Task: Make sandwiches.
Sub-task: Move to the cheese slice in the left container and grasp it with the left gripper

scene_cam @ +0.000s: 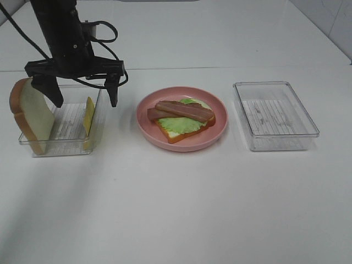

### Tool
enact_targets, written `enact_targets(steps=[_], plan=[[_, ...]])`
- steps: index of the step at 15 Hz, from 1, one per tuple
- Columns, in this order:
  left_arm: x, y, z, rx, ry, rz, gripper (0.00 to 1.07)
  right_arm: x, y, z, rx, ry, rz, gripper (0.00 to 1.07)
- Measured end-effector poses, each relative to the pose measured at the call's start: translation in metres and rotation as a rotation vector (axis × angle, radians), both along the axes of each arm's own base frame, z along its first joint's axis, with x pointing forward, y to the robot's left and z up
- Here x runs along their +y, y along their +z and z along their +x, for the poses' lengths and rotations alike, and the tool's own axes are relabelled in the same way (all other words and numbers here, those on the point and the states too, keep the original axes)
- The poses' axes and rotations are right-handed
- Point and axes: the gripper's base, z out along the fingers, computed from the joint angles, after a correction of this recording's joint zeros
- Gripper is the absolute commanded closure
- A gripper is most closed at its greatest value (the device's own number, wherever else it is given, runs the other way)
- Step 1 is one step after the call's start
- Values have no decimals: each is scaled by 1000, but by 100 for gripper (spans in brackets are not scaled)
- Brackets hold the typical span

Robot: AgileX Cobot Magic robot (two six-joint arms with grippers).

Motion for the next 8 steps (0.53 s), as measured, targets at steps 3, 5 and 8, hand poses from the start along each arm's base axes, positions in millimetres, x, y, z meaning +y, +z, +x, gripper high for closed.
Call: enact_targets(steps=[3,5,8], plan=[[-1,-21,4,25,16,7,6,0,-1,0,2,0,0,10],[-2,-25,6,23,18,6,6,0,-1,0,2,0,0,10],[-3,-31,8,11,21,-1,8,0,-1,0,2,0,0,10]])
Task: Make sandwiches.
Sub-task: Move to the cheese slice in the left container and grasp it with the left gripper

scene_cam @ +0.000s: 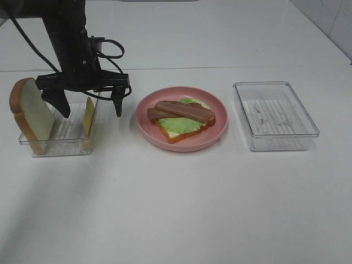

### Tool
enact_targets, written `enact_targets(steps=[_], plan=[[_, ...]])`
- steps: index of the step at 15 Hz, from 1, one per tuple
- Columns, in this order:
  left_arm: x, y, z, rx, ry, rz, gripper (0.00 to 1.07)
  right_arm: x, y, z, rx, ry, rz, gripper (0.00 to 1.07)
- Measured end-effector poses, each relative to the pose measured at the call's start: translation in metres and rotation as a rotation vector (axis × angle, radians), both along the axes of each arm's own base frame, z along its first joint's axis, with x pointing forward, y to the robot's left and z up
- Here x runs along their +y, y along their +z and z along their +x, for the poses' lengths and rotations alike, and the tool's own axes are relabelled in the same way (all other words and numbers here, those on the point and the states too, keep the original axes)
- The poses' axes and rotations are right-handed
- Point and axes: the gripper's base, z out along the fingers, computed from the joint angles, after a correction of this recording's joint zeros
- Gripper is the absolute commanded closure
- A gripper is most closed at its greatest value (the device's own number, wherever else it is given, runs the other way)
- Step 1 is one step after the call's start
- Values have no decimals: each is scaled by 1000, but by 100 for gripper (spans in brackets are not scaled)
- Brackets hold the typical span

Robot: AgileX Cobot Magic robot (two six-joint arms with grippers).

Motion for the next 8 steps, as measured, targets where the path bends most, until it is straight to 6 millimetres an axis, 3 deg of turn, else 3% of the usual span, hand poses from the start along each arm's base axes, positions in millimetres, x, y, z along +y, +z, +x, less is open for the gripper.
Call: enact_targets(steps=[5,8], plan=[[-2,-11,0,30,8,-11,14,0,0,0,0,0,0,10],[-2,-11,0,35,8,-11,28,0,0,0,0,0,0,10]])
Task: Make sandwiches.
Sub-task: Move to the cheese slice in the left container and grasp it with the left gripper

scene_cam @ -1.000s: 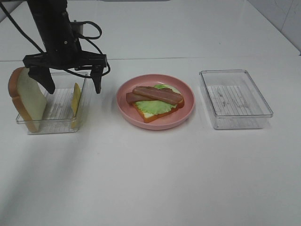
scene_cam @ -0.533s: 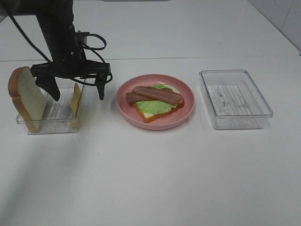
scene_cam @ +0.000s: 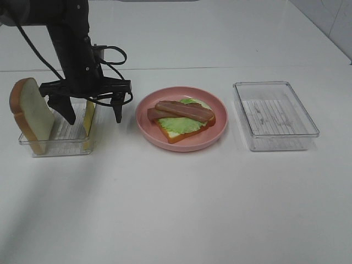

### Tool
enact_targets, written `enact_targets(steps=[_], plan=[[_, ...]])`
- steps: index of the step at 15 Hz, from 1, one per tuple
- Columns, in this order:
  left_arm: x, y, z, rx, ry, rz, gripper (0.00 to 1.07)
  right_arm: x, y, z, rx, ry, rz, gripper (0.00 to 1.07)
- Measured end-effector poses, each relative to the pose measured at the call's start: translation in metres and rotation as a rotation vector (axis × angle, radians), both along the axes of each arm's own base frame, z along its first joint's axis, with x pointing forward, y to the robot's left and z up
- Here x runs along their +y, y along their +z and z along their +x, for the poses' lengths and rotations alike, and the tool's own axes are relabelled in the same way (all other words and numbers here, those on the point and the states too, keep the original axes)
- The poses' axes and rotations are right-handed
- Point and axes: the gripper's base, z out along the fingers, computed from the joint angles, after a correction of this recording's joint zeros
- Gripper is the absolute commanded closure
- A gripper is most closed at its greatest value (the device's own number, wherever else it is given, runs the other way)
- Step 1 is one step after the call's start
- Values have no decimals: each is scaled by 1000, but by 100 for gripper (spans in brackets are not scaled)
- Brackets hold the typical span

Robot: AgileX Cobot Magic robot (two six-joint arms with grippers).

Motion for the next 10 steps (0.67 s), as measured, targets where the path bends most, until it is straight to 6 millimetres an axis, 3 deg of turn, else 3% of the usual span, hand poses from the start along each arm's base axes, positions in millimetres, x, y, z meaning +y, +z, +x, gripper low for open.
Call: enact_targets(steps=[3,4,5,6,9,10], plan=[[0,0,0,1,0,0,46,0,0,0,0,0,0,10],[0,0,0,1,0,0,56,0,0,0,0,0,0,10],[0,0,0,2,0,1,74,0,0,0,0,0,0,10],[0,0,0,3,0,1,78,0,0,0,0,0,0,10],[3,0,-1,20,-1,15,104,0,0,0,0,0,0,10],[3,0,-2,22,-1,16,107,0,0,0,0,0,0,10]])
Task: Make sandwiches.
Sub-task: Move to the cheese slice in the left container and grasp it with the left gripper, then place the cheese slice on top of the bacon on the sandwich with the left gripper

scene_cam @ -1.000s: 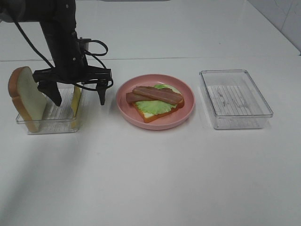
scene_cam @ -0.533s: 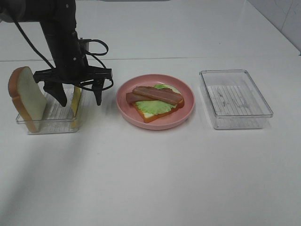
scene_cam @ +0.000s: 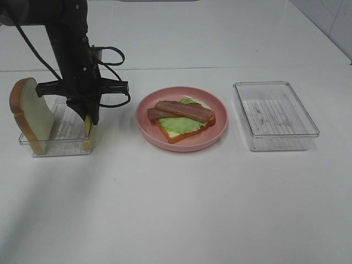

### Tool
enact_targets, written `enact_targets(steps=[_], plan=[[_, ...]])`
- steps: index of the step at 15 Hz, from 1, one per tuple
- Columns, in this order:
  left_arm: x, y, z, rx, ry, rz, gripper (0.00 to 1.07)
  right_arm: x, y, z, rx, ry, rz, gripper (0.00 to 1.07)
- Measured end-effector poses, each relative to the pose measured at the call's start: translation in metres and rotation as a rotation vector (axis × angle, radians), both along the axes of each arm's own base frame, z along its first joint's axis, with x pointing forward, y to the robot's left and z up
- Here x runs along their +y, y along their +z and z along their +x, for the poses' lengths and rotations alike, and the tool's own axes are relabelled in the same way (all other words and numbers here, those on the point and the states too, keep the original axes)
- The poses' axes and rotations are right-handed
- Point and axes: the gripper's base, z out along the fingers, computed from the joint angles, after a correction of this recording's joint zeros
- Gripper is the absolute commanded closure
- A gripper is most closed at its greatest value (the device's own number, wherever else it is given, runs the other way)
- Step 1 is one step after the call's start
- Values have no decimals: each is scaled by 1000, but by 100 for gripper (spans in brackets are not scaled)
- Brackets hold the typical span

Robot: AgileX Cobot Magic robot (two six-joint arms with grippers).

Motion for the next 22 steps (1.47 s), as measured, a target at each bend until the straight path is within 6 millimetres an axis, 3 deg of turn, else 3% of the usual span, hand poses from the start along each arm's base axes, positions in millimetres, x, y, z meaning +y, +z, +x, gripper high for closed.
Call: enact_targets(steps=[9,11,14,17,20,22], plan=[[3,9,-2,-5,-5,21,107,0,0,0,0,0,0,10],[7,37,-4,-66,-16,38,107,0,0,0,0,0,0,10],[6,52,-1,-93,-14,31,107,0,0,0,0,0,0,10],[-1,88,10,-197,-2,-46,107,0,0,0,0,0,0,10],[-14,139,18,-337,2,-187,107,0,0,0,0,0,0,10],[-22,152,17,-364,-5,-242,107,0,0,0,0,0,0,10]])
